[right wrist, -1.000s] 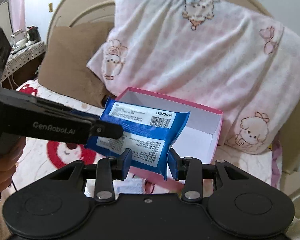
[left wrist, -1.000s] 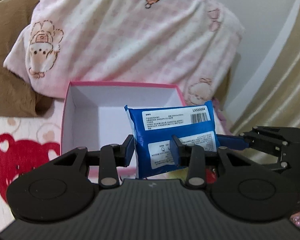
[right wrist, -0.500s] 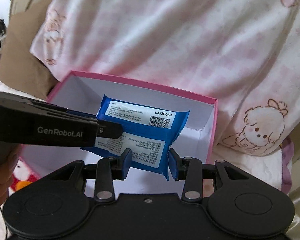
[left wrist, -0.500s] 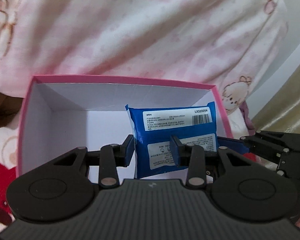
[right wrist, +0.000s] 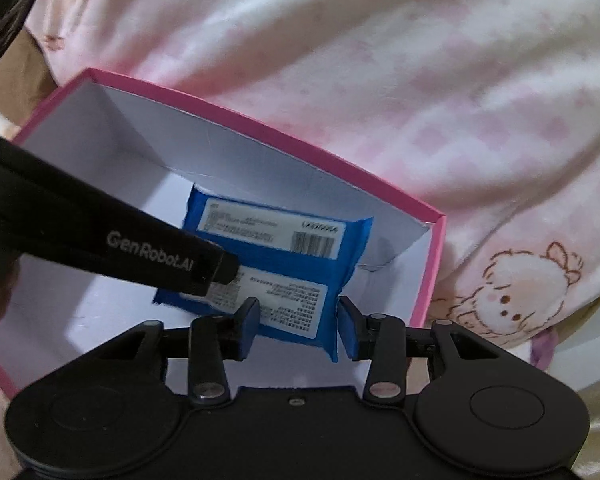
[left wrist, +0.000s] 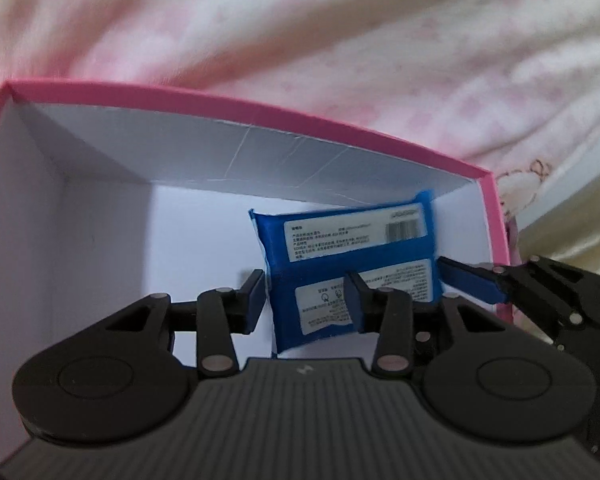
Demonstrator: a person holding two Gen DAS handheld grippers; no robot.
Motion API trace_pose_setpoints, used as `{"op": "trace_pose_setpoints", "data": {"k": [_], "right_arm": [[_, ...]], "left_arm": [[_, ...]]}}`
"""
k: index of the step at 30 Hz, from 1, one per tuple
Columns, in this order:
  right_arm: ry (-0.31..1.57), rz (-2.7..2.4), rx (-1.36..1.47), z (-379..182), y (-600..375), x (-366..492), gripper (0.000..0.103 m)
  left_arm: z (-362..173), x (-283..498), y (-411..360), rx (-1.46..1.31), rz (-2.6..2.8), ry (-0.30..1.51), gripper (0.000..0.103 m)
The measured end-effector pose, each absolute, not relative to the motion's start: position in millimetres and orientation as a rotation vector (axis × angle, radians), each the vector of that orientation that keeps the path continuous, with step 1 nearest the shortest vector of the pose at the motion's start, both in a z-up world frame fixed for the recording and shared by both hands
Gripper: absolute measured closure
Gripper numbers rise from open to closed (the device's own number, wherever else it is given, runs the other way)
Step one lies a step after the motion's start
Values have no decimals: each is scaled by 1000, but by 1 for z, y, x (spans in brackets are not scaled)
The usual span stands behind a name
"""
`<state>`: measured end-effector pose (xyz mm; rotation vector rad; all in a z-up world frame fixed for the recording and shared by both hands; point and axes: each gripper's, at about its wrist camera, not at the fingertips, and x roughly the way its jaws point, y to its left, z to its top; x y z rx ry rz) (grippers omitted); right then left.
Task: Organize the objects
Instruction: 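Lower the wipes pack into the pink box and open the left gripper, then reach the left gripper to the clear plastic floss box and grasp it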
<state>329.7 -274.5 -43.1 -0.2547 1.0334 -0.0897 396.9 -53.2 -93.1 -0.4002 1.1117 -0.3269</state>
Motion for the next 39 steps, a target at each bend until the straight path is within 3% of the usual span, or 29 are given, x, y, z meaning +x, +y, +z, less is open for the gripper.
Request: {"op": "trace_pose_setpoints", "data": {"k": [4,14,24,31,39], "right_arm": [[976,-100,-254,-39,-275,313,45],[903,43,-31,8,-258,226,42],[848,198,-26,74,-200,153,33],[784,238,-122,93,-165,109,26],[832,318,-51,82,-136,85,16]], "left_arm": [[-85,387,-58,-319,-296,1080,50],[-24,318,-36,-135,-367,1068,46],[44,224,1,4,-407,1084,38],[50,166,17,106,-422,1089,34],[26,138,51,-59,-425,1120,32]]}}
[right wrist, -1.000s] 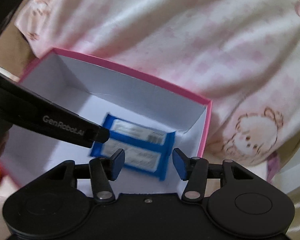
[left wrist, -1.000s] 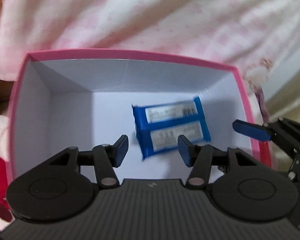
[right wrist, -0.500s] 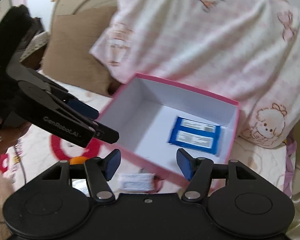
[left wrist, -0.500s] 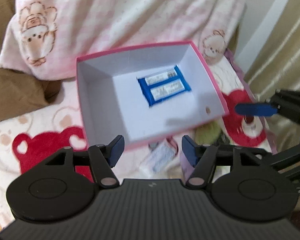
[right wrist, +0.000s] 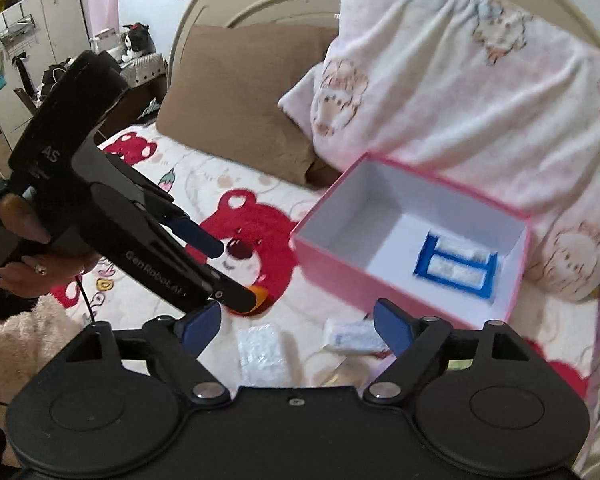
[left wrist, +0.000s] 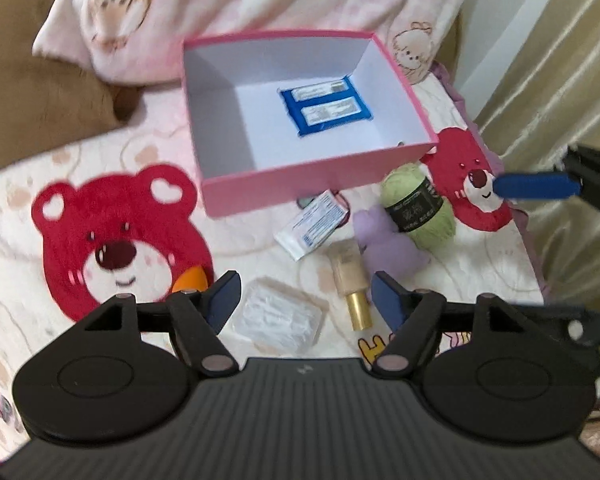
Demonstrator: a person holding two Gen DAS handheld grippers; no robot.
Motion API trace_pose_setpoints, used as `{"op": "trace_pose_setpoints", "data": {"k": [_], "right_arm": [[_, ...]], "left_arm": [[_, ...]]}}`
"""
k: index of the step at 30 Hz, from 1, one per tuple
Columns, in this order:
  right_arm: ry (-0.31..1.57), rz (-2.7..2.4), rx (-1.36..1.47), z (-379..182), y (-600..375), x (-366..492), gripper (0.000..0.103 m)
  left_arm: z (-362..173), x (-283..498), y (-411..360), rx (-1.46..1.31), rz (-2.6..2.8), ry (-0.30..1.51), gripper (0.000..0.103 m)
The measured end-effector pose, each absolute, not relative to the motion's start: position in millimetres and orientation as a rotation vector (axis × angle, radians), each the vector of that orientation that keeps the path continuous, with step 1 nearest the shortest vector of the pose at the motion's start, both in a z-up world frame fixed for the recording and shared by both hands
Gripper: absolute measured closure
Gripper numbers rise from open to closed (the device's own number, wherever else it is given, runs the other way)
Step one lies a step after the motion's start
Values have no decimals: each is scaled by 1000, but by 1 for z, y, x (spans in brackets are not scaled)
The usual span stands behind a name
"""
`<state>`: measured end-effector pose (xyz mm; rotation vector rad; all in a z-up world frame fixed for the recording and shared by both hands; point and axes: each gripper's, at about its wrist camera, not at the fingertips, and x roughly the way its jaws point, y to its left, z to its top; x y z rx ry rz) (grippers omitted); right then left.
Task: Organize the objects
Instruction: 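Reach the left gripper to the clear plastic floss box and grasp it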
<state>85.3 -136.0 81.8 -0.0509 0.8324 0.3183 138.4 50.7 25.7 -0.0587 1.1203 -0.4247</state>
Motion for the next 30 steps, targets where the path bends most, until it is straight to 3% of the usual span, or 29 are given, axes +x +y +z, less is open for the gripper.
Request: {"op": "trace_pose_setpoints", "data": {"k": [21,27,30], "right_arm": [[1112,380,271,-65,-98,110,16],[1079,303,197,-102,-89,107,17],[1054,289,157,-111,-83,107,21]], "left_arm": [[-98,150,77,-166,-438,1136,36],[-130,153,67,-164,-428,1161,51],[-138,153,70,-186,-415,1152,50]]}}
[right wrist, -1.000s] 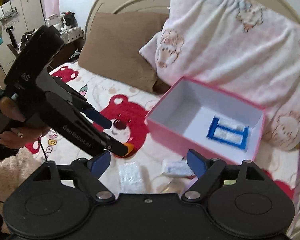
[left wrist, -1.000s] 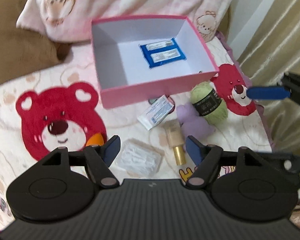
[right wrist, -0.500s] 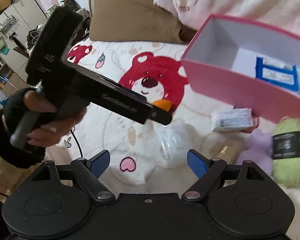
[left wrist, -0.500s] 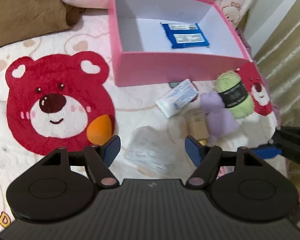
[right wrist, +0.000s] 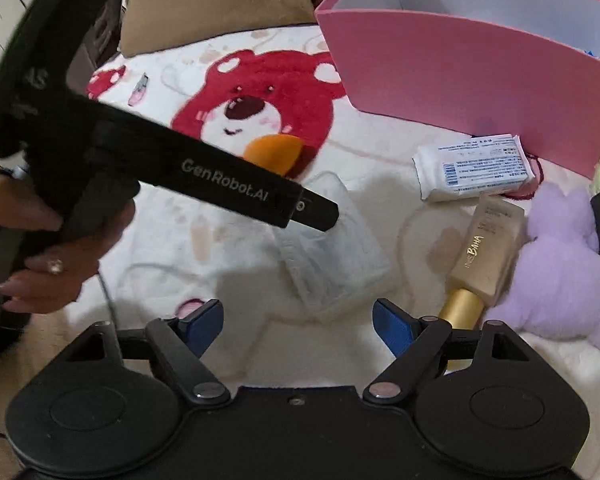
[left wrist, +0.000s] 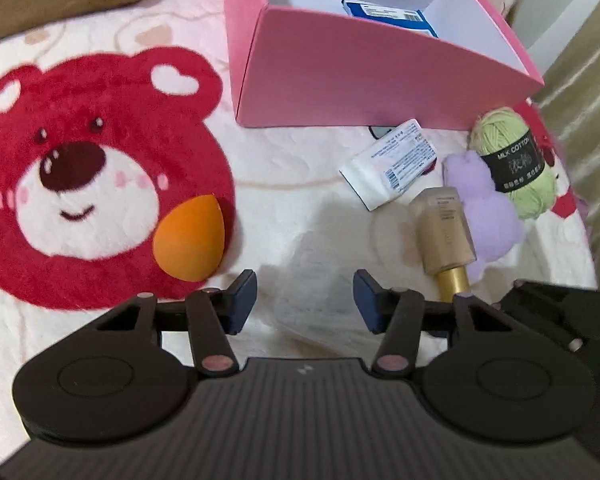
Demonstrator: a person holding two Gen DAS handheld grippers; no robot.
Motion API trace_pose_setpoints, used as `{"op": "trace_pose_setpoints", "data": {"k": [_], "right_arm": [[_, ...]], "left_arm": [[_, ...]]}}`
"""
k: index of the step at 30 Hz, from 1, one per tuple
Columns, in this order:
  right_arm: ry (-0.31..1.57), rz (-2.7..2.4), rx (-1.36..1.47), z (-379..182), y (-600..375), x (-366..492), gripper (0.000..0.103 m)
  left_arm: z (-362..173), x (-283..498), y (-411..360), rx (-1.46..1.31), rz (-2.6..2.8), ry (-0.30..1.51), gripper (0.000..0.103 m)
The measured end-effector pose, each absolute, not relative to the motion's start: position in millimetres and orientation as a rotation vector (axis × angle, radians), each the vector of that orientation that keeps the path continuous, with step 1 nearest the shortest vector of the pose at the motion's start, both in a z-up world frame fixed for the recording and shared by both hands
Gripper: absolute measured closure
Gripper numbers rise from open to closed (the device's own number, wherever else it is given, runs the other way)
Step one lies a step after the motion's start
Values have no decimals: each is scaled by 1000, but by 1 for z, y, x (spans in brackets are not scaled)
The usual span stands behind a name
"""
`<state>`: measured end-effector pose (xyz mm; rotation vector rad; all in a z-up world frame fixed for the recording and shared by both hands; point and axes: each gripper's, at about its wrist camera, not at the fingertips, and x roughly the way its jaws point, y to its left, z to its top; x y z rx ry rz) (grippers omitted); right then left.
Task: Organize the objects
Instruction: 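Reach the left gripper to the clear plastic floss box and grasp it, then lift the clear plastic box with the left gripper over the pink box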
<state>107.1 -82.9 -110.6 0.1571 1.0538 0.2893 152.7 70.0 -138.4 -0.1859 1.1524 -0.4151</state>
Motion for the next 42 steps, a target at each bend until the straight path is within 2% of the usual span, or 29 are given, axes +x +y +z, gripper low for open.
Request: {"op": "trace_pose_setpoints", "data": {"k": [4,8,10,11,12,15,19,22,29,36,42], "right_arm": [[1063,234,143,-119,-82,107,40],[1049,160,173,-115,-93,108,41],[1038,137,190,-112,-99,107,37],[1035,133,199,-112,-102,107,28],[1039,136,207,-114,-103,109,24],[1046,134,260,-118,-110,111,21],[1029,148,259,-121,-106,112,13],[1007,156,222,-124,-101,111,9],[950,136,151,-126,-93,104,8],[912,163,97,-119,-92,93,9],[838,191,15,-93,-95,72,9]], "left_arm": [[-144,152,78,-255,-434,1151,53],[-149,146,94,-433,-458,1225,53],[-154,142,95,-499,-476,1267,53],[-157,140,94,-531,-485,1291,53],[-159,138,90,-538,-492,1301,53],[-163,136,80,-477,-467,1304,53],[-164,135,81,-466,-415,1262,47],[-162,132,75,-432,-414,1226,49],[-152,111,57,-378,-359,1142,56],[-139,87,53,-348,-332,1072,57],[-107,69,42,-297,-351,1028,57]]}}
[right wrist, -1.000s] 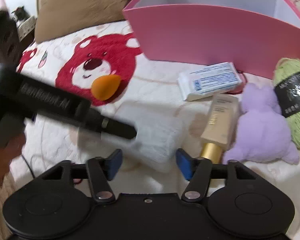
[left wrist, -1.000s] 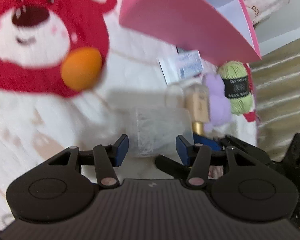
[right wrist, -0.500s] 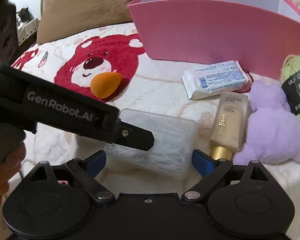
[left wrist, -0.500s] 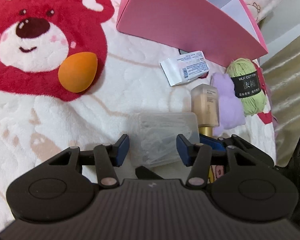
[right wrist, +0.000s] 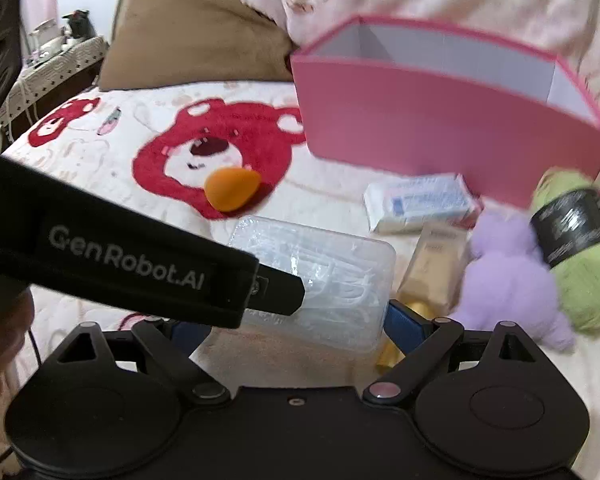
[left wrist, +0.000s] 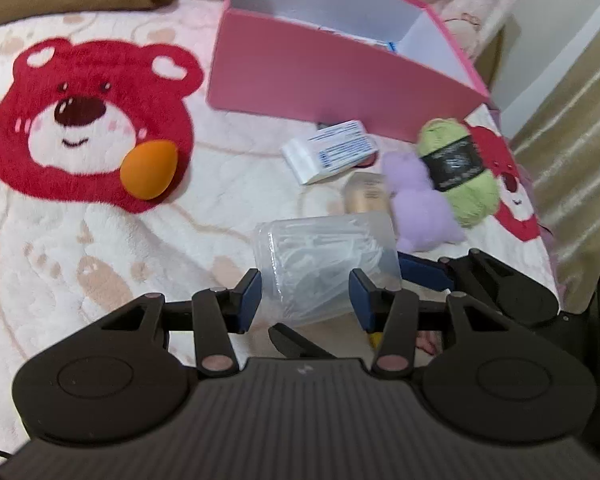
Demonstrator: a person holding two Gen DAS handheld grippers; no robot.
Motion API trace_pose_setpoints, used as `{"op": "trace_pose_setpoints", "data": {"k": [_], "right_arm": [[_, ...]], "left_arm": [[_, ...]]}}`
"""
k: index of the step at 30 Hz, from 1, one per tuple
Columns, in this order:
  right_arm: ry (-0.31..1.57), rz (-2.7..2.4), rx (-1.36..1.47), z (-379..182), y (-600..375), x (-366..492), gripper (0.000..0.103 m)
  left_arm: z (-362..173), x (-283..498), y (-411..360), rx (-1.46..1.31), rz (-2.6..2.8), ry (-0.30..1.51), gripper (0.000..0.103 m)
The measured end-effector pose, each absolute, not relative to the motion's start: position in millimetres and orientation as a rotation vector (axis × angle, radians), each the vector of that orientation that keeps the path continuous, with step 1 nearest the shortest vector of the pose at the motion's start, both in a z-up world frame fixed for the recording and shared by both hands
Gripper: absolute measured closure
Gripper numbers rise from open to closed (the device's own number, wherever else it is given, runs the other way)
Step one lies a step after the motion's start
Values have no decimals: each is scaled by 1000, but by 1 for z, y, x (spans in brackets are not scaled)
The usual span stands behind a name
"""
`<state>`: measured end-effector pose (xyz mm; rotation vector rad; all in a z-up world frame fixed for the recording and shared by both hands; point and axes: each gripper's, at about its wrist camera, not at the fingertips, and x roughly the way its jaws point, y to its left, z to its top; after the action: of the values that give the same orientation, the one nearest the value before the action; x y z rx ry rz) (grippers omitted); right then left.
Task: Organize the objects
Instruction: 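Lift the clear plastic box with the left gripper over the pink box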
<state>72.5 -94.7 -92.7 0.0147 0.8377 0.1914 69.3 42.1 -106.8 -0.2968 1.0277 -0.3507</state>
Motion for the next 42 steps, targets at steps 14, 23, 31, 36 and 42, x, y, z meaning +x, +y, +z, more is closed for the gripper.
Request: {"op": "trace_pose_setpoints", "data": {"k": [14,23,31,36,42], "right_arm": [[730,197,-72,2,-131,65,9],[693,184,-45,52,-176,93,9],[762,156,-86,60,-208,152,9],[855,150,-39,44,-228,201,9],[945,153,39,17,-243,240,10]], "left_arm": [[-8,67,11,-240,-412,917,57],[52,110,-16,-158,-426,877,57],[52,186,-26,-242,-447,955,56],[26,236,-23,-384,-418,1031,56],[-5,275,-26,-422,-385,1091,56]]}}
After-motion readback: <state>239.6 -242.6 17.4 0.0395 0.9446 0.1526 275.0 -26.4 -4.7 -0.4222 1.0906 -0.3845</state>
